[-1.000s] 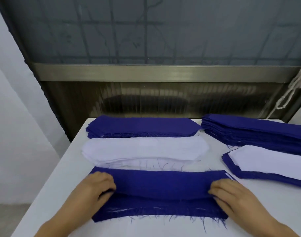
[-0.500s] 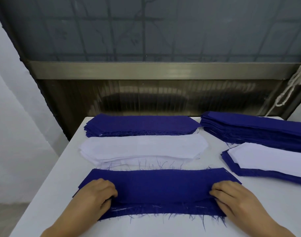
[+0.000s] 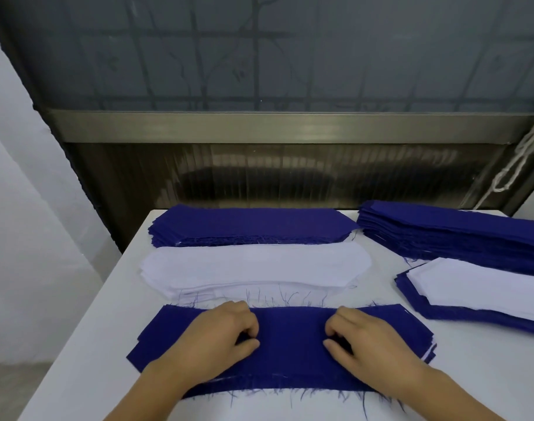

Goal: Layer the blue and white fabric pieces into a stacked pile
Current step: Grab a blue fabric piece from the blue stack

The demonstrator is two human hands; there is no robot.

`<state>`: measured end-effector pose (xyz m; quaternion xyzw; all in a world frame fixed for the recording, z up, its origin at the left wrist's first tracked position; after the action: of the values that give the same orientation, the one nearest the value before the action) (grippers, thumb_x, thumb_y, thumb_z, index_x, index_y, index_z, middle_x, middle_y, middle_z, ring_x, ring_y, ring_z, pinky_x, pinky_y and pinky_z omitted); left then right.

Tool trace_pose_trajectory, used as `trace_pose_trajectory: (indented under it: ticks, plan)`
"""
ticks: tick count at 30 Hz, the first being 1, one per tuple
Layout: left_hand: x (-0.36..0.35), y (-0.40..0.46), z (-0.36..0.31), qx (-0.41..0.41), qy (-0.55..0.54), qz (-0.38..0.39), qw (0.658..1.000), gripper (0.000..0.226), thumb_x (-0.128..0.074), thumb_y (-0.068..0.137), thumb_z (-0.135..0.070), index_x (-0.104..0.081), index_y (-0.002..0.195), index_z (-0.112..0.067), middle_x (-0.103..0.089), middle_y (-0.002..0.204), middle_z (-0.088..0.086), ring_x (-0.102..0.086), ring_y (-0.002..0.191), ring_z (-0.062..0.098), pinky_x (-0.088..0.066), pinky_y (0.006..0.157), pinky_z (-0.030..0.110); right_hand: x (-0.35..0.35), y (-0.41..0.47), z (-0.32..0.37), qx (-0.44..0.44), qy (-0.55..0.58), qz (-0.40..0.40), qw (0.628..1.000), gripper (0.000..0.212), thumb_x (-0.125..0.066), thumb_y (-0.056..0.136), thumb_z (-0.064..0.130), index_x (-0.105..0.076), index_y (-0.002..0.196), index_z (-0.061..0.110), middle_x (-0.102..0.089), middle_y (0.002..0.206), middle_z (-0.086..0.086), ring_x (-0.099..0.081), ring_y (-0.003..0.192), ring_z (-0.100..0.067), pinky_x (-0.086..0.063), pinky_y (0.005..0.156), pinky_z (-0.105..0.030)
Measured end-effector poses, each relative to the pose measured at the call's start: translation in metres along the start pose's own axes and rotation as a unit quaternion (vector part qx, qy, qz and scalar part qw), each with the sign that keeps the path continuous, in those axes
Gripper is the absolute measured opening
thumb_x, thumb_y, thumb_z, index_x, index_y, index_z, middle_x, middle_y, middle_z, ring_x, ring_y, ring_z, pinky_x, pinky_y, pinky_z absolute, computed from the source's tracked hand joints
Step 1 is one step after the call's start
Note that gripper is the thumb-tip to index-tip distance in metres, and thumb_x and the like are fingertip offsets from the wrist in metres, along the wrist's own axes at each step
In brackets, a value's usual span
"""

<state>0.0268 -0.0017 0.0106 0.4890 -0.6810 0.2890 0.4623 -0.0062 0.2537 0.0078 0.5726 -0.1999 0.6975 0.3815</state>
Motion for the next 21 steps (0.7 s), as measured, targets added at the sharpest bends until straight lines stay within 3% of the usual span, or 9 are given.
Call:
trace_pose_trajectory:
  ticks: [3, 6, 10, 13, 17, 21]
  plan:
    - [0.001, -0.007, 0.014, 0.015, -0.024, 0.004, 1.000, 0.007, -0.059, 0.090, -0.042, -0.052, 0.086, -0.043, -0.049, 0.093, -0.025, -0.047, 0.091, -0.006, -0.041, 0.075, 0.012, 0.007, -0.008, -0.016, -0.033, -0.006, -0.005, 0.999, 0.012, -0.059, 0.090, 0.038, -0.055, 0.085, 0.028, -0.047, 0.080, 0.019, -0.042, 0.069, 0.002, -0.034, 0.066, -0.008]
    - [0.013, -0.026, 0.038, 0.034, -0.036, 0.010, 0.999, 0.015, -0.064, 0.089, -0.034, -0.054, 0.084, -0.044, -0.052, 0.095, -0.026, -0.051, 0.092, -0.003, -0.043, 0.080, 0.016, 0.021, -0.024, -0.040, -0.069, -0.029, -0.035, 0.997, 0.027, -0.078, 0.076, 0.023, -0.053, 0.071, 0.027, -0.047, 0.067, 0.019, -0.035, 0.057, 0.005, -0.029, 0.061, 0.001]
    - [0.038, -0.039, 0.070, 0.092, -0.027, 0.024, 0.995, 0.018, -0.069, 0.085, -0.026, -0.060, 0.079, -0.040, -0.057, 0.090, -0.022, -0.054, 0.089, -0.002, -0.043, 0.078, 0.015, 0.029, -0.024, -0.065, -0.109, -0.067, -0.001, 0.992, 0.024, -0.067, 0.087, 0.029, -0.048, 0.073, 0.030, -0.042, 0.066, 0.019, -0.039, 0.056, 0.004, -0.027, 0.051, -0.009]
    - [0.050, -0.016, 0.065, 0.099, 0.017, -0.021, 0.995, 0.017, -0.065, 0.089, -0.029, -0.059, 0.079, -0.041, -0.056, 0.088, -0.023, -0.053, 0.086, -0.004, -0.042, 0.074, 0.010, 0.035, -0.001, -0.067, -0.115, -0.042, -0.037, 0.992, 0.016, -0.064, 0.089, 0.031, -0.053, 0.077, 0.030, -0.048, 0.073, 0.019, -0.048, 0.062, 0.001, -0.034, 0.055, -0.011]
    - [0.046, 0.044, 0.028, 0.043, 0.018, -0.089, 0.995, 0.007, -0.059, 0.093, -0.028, -0.062, 0.091, -0.035, -0.050, 0.094, -0.027, -0.049, 0.090, -0.007, -0.035, 0.077, 0.002, 0.037, 0.053, -0.059, -0.072, 0.012, -0.072, 0.995, 0.010, -0.059, 0.093, 0.035, -0.057, 0.100, 0.029, -0.050, 0.097, 0.018, -0.048, 0.087, 0.000, -0.037, 0.073, -0.011]
    - [0.032, 0.096, 0.012, 0.049, -0.067, -0.081, 0.993, 0.011, -0.061, 0.092, -0.028, -0.064, 0.103, -0.028, -0.053, 0.098, -0.022, -0.051, 0.094, -0.003, -0.038, 0.081, 0.007, 0.021, 0.096, -0.064, -0.059, 0.027, 0.003, 0.998, 0.017, -0.055, 0.093, 0.047, -0.047, 0.104, 0.037, -0.045, 0.101, 0.020, -0.043, 0.096, 0.000, -0.036, 0.085, -0.018]
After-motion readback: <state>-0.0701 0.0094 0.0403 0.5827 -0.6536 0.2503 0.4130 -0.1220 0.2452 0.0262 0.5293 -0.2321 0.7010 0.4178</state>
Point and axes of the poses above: each hand's wrist, its own y-axis towards the middle knuckle, its own x-axis out of the back of the hand, z = x × y, the point moved 4 cm from there along y, towards the middle knuckle
